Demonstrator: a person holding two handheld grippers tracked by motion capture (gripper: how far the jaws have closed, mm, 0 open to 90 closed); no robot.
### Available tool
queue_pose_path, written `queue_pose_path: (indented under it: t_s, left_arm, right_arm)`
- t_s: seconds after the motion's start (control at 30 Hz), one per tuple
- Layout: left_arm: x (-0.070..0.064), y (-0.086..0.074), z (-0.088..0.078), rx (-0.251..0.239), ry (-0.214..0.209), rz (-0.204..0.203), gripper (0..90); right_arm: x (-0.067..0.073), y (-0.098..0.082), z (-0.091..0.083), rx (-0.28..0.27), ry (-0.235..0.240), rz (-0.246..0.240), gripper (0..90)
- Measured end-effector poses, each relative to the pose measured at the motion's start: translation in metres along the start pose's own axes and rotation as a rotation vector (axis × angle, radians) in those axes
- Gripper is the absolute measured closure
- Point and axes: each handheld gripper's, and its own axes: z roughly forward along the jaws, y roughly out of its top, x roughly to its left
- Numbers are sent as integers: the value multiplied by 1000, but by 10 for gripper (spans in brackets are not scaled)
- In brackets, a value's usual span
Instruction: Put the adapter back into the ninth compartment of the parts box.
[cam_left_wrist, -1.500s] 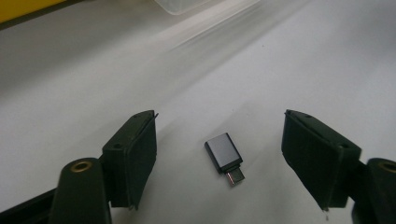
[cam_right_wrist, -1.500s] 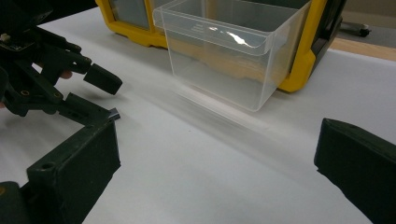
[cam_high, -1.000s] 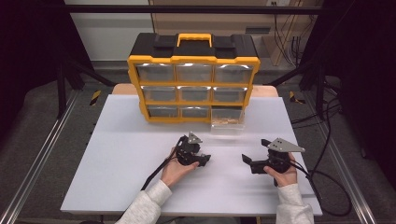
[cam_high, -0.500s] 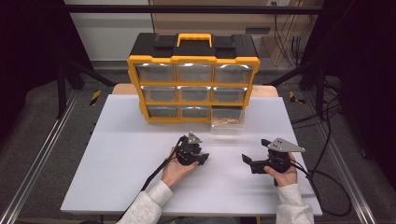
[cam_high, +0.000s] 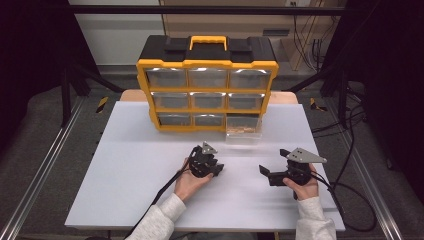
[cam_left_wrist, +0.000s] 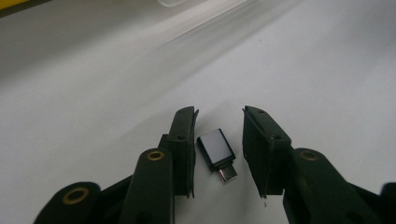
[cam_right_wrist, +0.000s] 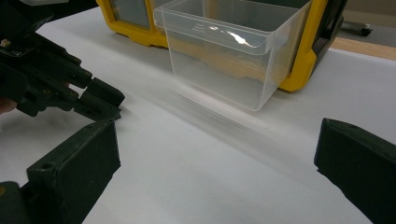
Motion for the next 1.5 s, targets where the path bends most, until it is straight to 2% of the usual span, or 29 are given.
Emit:
queue_pose_path:
  t_s: [0.63, 1.2, 1.5]
  left_arm:
    - [-1, 0, 0, 15, 27, 20, 752]
    - [-2, 0, -1, 22, 32, 58, 762]
    - [-1, 2, -7, 4, 11, 54, 762]
  right_arm:
    - [0, 0, 0, -1, 2, 0, 5]
    - [0, 0, 0, 2, 5, -1, 5]
    - [0, 0, 0, -1, 10, -3, 5]
